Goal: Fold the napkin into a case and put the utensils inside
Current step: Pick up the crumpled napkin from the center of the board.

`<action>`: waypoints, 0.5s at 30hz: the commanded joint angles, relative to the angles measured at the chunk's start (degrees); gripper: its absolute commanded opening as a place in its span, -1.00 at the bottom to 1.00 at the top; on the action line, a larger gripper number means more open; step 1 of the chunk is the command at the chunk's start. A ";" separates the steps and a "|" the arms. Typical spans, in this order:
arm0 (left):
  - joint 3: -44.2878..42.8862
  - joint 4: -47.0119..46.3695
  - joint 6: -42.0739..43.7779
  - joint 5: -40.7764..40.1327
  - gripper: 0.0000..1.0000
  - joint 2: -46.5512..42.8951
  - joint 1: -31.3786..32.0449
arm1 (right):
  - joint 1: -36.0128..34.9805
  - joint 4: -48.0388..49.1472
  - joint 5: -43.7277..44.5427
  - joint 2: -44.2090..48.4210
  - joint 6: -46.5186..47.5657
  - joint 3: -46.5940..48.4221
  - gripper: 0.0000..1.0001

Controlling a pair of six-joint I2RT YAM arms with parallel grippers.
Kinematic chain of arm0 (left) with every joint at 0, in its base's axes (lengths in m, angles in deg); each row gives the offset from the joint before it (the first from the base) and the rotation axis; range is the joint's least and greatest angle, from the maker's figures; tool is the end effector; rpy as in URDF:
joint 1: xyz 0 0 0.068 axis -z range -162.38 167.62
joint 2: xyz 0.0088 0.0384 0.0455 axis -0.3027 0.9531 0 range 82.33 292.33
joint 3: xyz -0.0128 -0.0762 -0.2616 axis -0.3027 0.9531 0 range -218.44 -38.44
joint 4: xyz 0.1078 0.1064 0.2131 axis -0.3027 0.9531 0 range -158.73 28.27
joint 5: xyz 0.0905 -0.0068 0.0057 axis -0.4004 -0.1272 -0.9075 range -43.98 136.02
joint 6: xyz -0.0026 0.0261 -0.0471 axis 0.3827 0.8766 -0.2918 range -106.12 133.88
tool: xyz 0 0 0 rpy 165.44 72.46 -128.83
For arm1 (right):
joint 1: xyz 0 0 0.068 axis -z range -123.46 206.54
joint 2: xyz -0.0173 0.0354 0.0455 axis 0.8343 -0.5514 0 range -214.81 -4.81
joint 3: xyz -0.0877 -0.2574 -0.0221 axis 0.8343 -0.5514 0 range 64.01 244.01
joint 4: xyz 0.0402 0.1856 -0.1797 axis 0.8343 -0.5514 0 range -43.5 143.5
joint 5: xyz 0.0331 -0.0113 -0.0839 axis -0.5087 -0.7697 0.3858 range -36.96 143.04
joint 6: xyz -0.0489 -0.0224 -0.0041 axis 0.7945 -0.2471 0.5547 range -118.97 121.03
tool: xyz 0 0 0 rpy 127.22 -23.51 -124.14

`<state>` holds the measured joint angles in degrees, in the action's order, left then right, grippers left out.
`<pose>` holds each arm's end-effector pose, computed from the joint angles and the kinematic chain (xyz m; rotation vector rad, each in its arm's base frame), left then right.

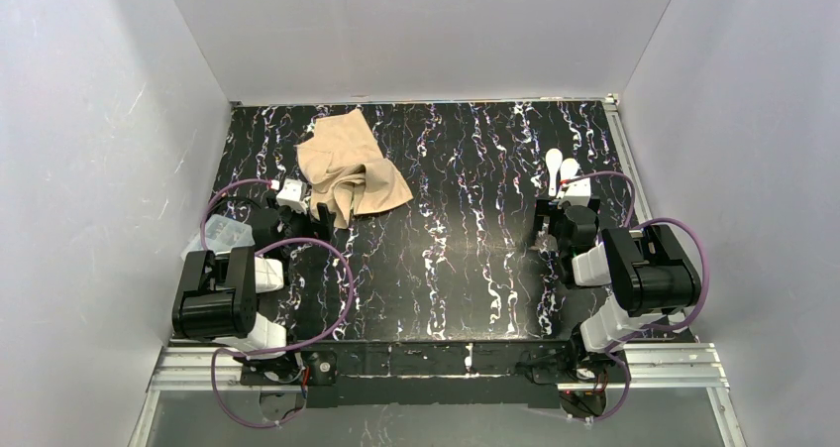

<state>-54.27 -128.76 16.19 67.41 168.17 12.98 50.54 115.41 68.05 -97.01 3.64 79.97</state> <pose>0.2469 0.0071 0.1486 0.2373 1.7224 -0.2364 0.2513 0.0173 0.1268 0.0487 1.8157 -0.1964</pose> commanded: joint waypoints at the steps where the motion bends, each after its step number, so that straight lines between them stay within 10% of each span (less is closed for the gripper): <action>1: 0.09 -1.00 0.07 -0.45 0.97 -0.50 -0.17 | 0.07 3.22 0.20 0.23 0.46 0.49 0.97; 5: -0.38 -0.59 -0.85 -2.41 0.97 -0.39 -0.19 | -0.10 0.88 5.21 1.86 -1.19 1.38 0.97; 8: -2.19 5.51 -1.93 -4.87 0.96 -3.55 -0.51 | -0.30 -20.18 14.01 10.16 -5.89 10.12 0.97; 15: -38.81 64.08 0.39 1.39 0.96 -4.58 -1.48 | -0.40 -36.87 3.07 21.88 -19.63 23.28 0.97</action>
<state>-73.16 -96.77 14.28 65.09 164.19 12.17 50.41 87.67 75.31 -80.60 -6.35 96.91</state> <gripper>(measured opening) 0.982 0.985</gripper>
